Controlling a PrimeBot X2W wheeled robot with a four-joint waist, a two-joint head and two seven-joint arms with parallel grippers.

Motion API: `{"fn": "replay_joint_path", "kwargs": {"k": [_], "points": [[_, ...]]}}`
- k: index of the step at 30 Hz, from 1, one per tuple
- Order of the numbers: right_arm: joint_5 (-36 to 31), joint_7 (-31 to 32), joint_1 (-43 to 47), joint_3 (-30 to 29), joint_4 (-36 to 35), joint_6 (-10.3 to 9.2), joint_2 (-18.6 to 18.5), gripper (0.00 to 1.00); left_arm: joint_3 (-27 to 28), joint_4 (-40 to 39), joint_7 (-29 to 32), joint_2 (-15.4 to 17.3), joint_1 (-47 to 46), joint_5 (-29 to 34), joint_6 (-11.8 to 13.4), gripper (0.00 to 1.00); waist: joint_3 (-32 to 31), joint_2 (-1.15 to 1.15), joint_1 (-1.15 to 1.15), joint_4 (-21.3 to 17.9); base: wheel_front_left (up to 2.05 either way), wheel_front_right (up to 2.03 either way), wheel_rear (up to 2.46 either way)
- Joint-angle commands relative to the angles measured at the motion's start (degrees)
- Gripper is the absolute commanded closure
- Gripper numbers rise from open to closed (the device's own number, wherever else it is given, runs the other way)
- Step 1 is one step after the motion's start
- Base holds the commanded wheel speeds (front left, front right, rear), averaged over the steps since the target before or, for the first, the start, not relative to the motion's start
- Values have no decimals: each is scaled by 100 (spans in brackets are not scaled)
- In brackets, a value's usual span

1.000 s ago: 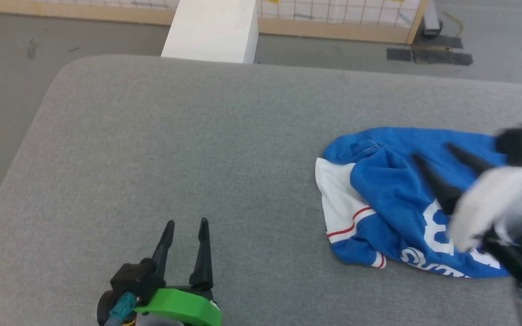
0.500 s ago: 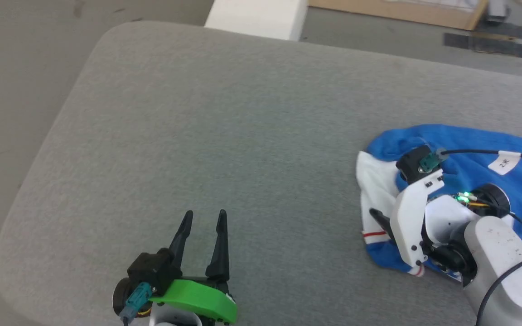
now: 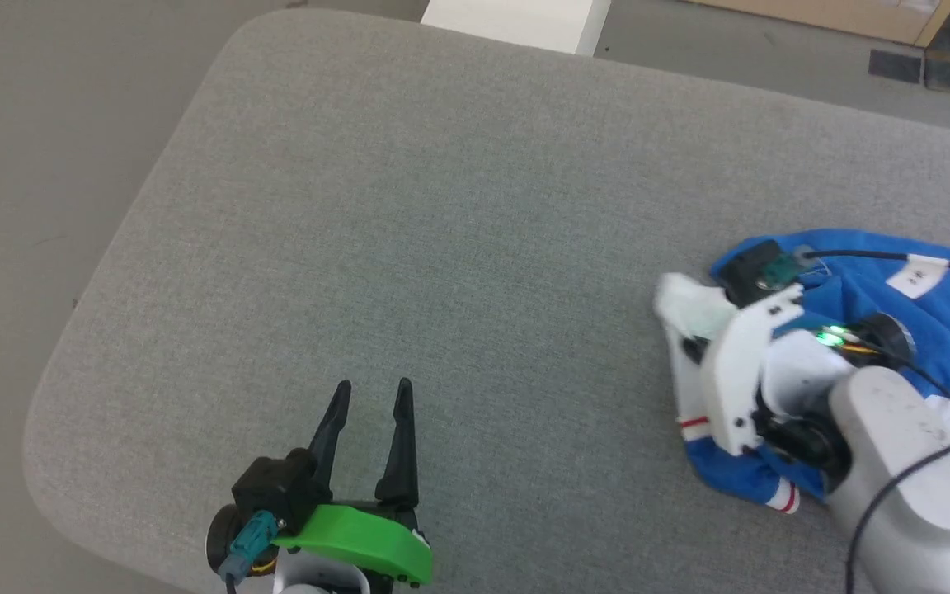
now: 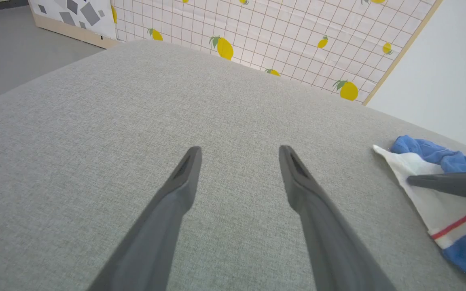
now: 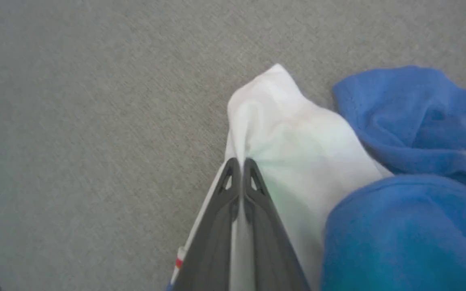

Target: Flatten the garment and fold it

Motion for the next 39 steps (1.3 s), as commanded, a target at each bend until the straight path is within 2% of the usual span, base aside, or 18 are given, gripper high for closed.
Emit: {"fn": "replay_joint_path", "kwargs": {"k": [1, 9, 15, 16, 17, 18, 23, 28, 34, 39], "points": [[97, -78, -186, 97, -103, -8, 110, 100, 15, 15, -22, -12, -64, -64, 19, 0, -186, 0, 0, -112, 0, 0, 0], [655, -276, -745, 981, -821, -8, 598, 100, 85, 43, -22, -12, 37, -49, -17, 0, -391, 0, 0, -208, 0, 0, 0], [893, -395, -700, 1610, -561, -8, 946, 100, 79, 47, -22, -12, 84, -63, -45, 0, -322, 0, 0, -131, 0, 0, 0], [918, -418, -650, 1653, -441, -8, 976, 85, 67, 53, -22, -12, 79, -71, -45, 0, -312, 0, 0, -115, 0, 0, 0], [890, -443, -596, 1717, -274, -8, 989, 31, 46, 64, -22, -12, 68, -83, -44, 0, -299, 0, 0, -88, 0, 0, 0], [850, -491, -570, 1794, -159, -8, 986, 0, 26, 75, -22, -12, 58, -92, -43, 0, -295, 0, 0, -67, 0, 0, 0], [917, -864, -481, 1860, 253, -8, 1030, 0, -8, 119, -22, -12, 24, -127, -18, 0, -322, 0, 0, -58, 0, 0, 0], [1050, -1181, -587, 1601, 123, -8, 925, 0, 93, 129, -22, -12, 89, -77, -12, 0, -423, 0, 0, -224, 0, 0, 0], [1076, -1258, -710, 849, -228, -8, 569, 0, 161, 123, -22, -12, 148, -24, -48, 0, -538, 0, 0, -502, 0, 0, 0], [760, -907, -666, -61, -343, -8, 21, 0, 136, 71, -22, -12, 128, 12, -55, 0, -470, 0, 0, -621, 0, 0, 0]]}}
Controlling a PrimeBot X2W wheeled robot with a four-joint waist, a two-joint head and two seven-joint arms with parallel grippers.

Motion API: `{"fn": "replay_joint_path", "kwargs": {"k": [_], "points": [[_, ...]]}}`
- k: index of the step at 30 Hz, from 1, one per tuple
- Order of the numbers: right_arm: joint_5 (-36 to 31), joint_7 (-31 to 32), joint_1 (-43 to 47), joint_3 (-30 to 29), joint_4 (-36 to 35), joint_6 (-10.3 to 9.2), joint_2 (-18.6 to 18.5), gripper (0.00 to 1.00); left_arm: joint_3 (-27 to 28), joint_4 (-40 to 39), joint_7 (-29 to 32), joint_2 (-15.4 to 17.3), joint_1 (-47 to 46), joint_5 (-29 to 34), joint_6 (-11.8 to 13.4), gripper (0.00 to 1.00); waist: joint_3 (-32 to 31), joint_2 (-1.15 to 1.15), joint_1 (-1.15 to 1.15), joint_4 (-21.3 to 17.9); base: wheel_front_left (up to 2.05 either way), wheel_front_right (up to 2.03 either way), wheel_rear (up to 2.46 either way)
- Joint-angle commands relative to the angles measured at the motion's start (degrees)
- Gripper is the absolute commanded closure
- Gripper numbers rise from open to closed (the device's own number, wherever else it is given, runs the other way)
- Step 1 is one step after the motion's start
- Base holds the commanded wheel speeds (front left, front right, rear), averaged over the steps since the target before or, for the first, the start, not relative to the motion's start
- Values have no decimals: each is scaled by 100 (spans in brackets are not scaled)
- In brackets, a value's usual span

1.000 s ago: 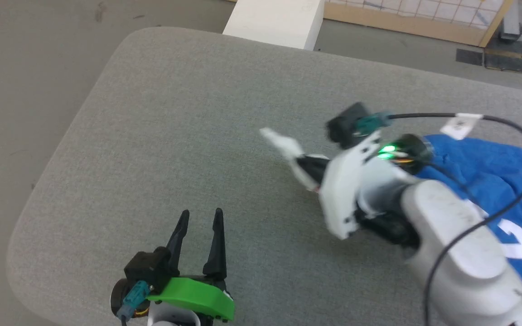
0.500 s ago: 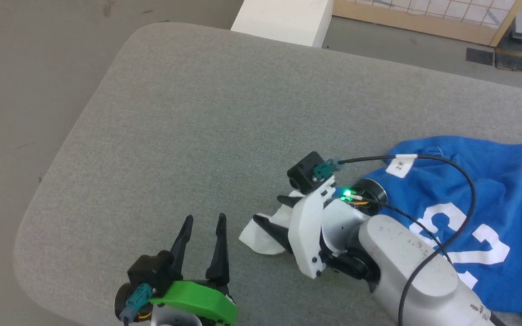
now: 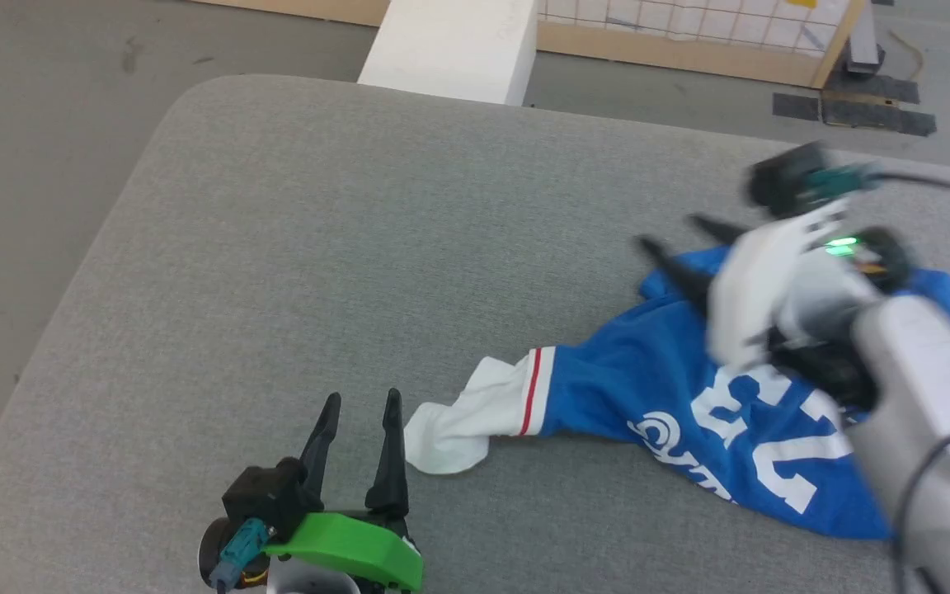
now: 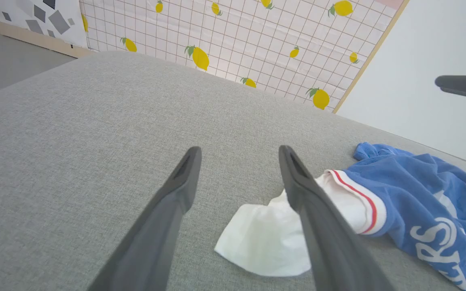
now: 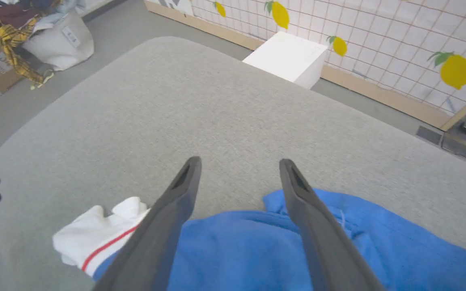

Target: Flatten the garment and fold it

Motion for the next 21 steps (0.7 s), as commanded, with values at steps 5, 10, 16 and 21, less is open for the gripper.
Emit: {"fn": "replay_joint_path", "kwargs": {"k": [5, 10, 16, 21], "points": [[-543, 677, 265, -898, 172, -8, -510, 0, -26, -73, -22, -11, -34, 143, -31, 0, 222, 0, 0, -46, 0, 0, 0], [-964, 1057, 623, -1428, 412, -8, -675, 0, -78, -39, -22, -11, -98, 163, -37, 0, 353, 0, 0, 47, 0, 0, 0], [-1311, 747, 913, -1889, 977, -8, -354, 47, -92, -2, -22, -11, -173, 227, -65, 0, 482, 0, 0, 178, 0, 0, 0], [-1377, 465, 796, -1862, 1032, -8, -361, 100, -91, 18, -22, -11, -170, 253, -56, 0, 443, 0, 0, 137, 0, 0, 0]]}}
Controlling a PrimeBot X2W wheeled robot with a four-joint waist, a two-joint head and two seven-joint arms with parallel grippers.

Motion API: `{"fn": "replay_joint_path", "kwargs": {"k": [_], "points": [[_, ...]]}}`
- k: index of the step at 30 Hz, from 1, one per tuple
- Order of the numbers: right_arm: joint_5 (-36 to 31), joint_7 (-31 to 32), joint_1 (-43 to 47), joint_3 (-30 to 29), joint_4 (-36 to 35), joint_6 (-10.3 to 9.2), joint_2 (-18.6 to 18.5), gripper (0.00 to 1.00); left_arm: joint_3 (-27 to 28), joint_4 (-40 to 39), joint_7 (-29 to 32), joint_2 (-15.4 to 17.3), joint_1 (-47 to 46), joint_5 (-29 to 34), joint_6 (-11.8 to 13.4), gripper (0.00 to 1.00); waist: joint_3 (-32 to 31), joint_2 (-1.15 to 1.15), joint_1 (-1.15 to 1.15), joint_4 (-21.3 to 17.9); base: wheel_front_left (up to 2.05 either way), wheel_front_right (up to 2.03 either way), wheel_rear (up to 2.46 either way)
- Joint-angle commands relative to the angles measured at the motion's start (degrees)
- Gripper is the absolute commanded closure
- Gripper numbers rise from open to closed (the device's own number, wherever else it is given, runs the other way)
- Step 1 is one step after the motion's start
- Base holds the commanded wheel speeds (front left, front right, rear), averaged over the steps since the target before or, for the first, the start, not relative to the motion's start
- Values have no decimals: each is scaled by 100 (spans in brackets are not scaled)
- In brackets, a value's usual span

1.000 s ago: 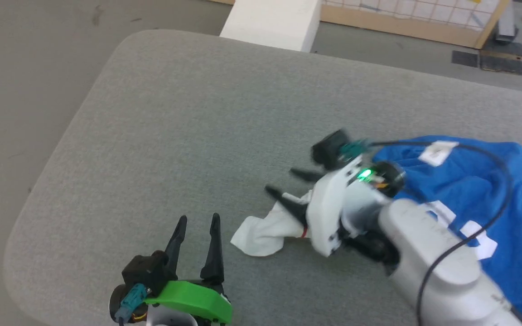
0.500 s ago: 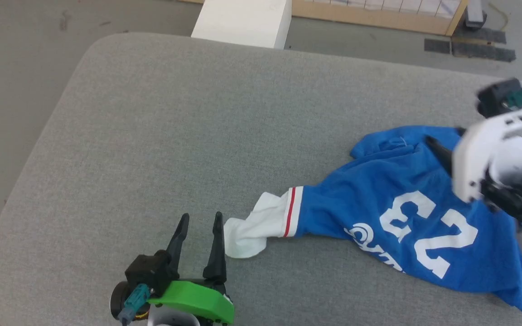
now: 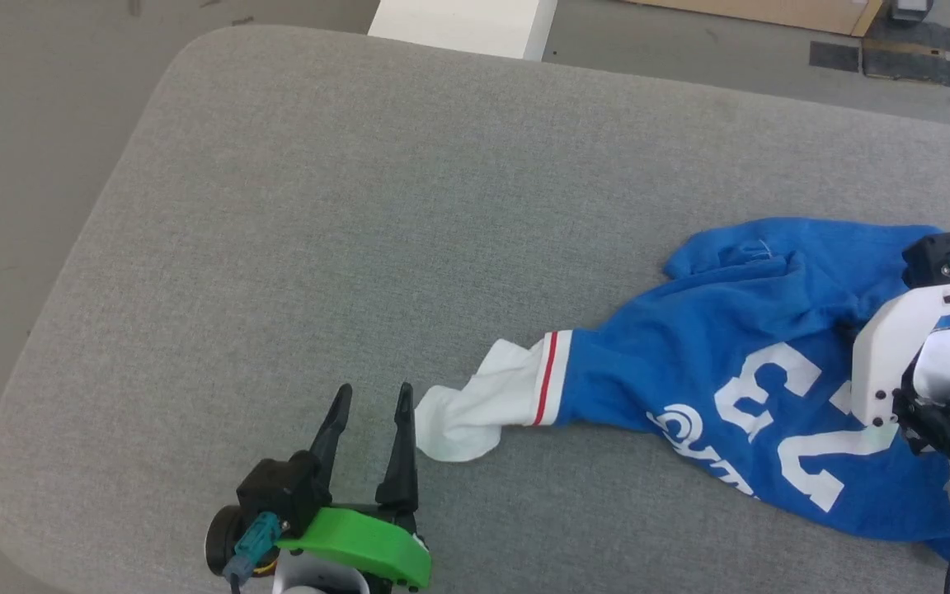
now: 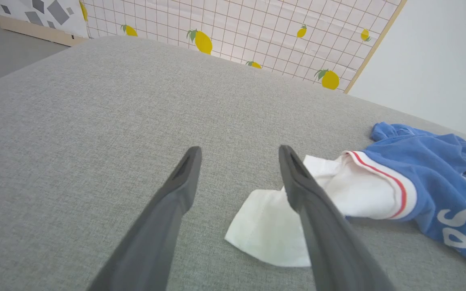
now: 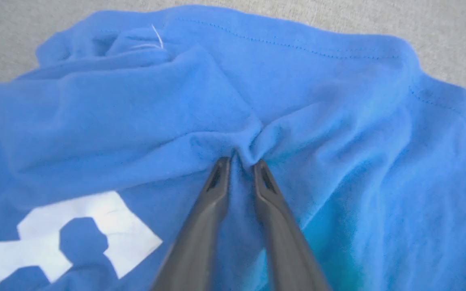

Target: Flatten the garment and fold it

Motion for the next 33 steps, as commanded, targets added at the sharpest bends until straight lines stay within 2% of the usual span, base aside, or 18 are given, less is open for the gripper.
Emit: {"fn": "replay_joint_path", "kwargs": {"k": [1, 7, 13, 17, 23, 25, 26, 33], "points": [[-11, -63, -100, 60, -46, -8, -24, 100, -3, 21, -22, -9, -63, 21, -10, 0, -59, 0, 0, -31, 0, 0, 0], [311, 34, -447, 403, -797, -8, -188, 100, -41, 59, -22, -9, -13, -43, -23, 0, -178, 0, 0, -54, 0, 0, 0], [434, 355, -1057, 840, -1399, -8, -369, 100, -161, 27, -22, -9, -76, -158, -5, 0, -19, 0, 0, 115, 0, 0, 0], [373, 371, -1388, 1116, -1207, -8, -235, 100, -247, 26, -22, -9, -140, -221, 21, 0, 178, 0, 0, 280, 0, 0, 0], [259, 311, -1400, 1365, -348, -8, 8, 100, -363, 16, -22, -9, -262, -301, 70, 0, 343, 0, 0, 499, 0, 0, 0], [214, 193, -1410, 1410, -165, -8, 36, 14, -365, 24, -22, -9, -284, -306, 82, 0, 355, 0, 0, 520, 0, 0, 0], [203, 88, -1428, 1409, -110, -8, 55, 0, -360, 28, -22, -9, -293, -307, 89, 0, 355, 0, 0, 521, 0, 0, 0], [496, -405, -1456, 1388, -294, -8, 109, 0, -249, 53, -22, -9, -238, -242, 107, 0, 137, 0, 0, 301, 0, 0, 0]]}}
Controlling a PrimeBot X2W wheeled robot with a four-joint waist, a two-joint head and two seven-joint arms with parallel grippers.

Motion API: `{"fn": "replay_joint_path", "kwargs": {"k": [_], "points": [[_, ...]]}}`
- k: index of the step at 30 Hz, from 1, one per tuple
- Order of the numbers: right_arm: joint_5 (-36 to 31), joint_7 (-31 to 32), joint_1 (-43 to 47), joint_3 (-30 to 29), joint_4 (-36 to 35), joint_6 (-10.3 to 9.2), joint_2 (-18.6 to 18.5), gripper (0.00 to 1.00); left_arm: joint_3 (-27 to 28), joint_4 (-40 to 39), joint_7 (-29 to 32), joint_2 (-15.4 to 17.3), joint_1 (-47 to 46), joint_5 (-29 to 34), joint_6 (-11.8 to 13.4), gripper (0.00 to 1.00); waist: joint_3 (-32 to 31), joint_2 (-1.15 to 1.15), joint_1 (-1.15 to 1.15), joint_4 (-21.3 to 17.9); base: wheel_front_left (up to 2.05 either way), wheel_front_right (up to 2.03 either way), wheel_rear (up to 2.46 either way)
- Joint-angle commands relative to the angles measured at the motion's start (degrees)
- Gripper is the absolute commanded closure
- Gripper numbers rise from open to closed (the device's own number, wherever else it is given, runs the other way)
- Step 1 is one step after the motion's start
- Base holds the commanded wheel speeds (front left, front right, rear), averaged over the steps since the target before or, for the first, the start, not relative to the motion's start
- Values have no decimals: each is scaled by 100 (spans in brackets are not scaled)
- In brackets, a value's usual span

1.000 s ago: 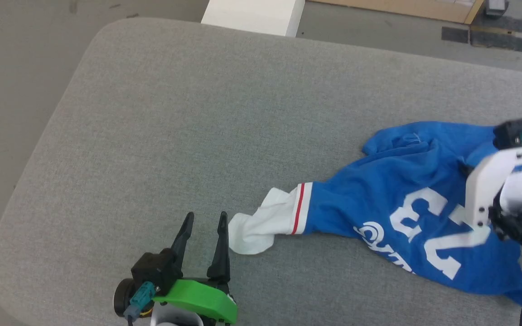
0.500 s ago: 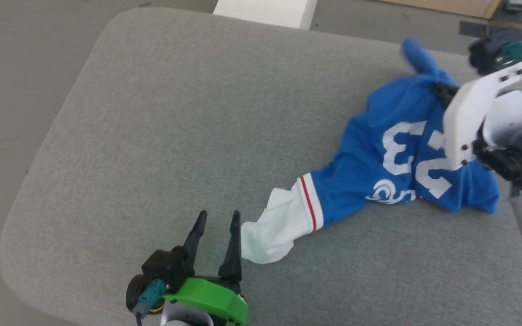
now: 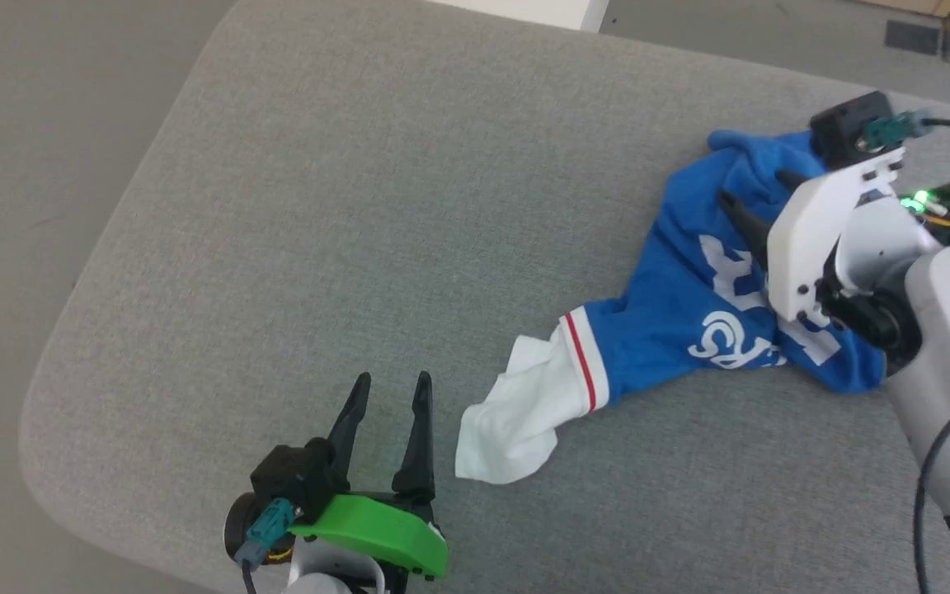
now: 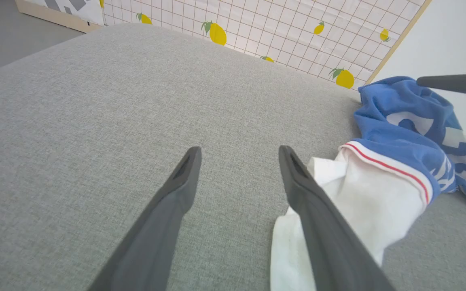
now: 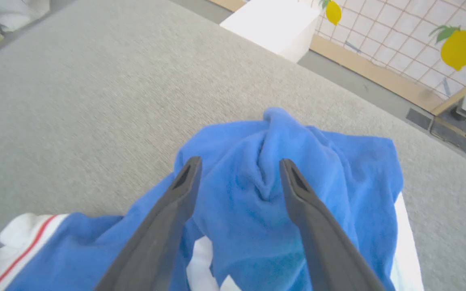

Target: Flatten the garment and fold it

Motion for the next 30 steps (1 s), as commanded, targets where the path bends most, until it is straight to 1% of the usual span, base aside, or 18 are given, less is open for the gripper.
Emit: {"fn": "replay_joint_path", "kwargs": {"k": [1, 4, 6, 10, 12, 17, 19, 21, 22, 25, 27, 30], "points": [[121, -137, 10, -92, -174, -8, 3, 0, 45, 6, -22, -9, -16, 74, -2, 0, -202, 0, 0, -197, 0, 0, 0], [275, -406, 247, -449, -548, -8, -8, 0, 101, 23, -22, -9, 41, 128, -32, 0, -362, 0, 0, -338, 0, 0, 0], [310, -656, 528, -810, -880, -8, 33, 0, 163, 29, -22, -9, 93, 174, -42, 0, -469, 0, 0, -451, 0, 0, 0], [116, -1166, 1339, -1660, -1591, -8, 273, 0, 328, 34, -22, -9, 214, 277, -90, 0, -632, 0, 0, -688, 0, 0, 0], [-116, -1395, 1807, -2054, -1951, -8, 449, 0, 410, 33, -22, -9, 283, 341, -122, 0, -690, 0, 0, -806, 0, 0, 0], [-582, -1898, 3059, -2920, -2863, -8, 1212, 0, 614, -38, -22, -9, 442, 477, -227, 0, -766, 0, 0, -1028, 0, 0, 0], [-810, -2218, 3596, -3173, -3179, -8, 1425, 0, 704, -108, -22, -9, 524, 508, -256, 0, -776, 0, 0, -1115, 0, 0, 0], [-907, -2506, 3990, -3304, -3344, -8, 1526, 0, 747, -174, -22, -9, 594, 526, -274, 0, -771, 0, 0, -1181, 0, 0, 0], [-949, -2687, 4220, -3359, -3366, -8, 1553, 0, 765, -210, -22, -9, 641, 520, -286, 0, -772, 0, 0, -1223, 0, 0, 0], [-556, -3197, 4709, -3473, -3007, -8, 1567, 0, 818, -270, -22, -9, 773, 504, -296, 0, -791, 0, 0, -1329, 0, 0, 0], [-269, -3439, 4899, -3424, -2731, -8, 1569, 0, 868, -290, -22, -9, 873, 491, -281, 0, -821, 0, 0, -1422, 0, 0, 0], [-121, -3714, 4967, -3307, -2431, -8, 1570, 0, 905, -278, -22, -9, 961, 516, -298, 0, -872, 0, 0, -1535, 0, 0, 0]]}}
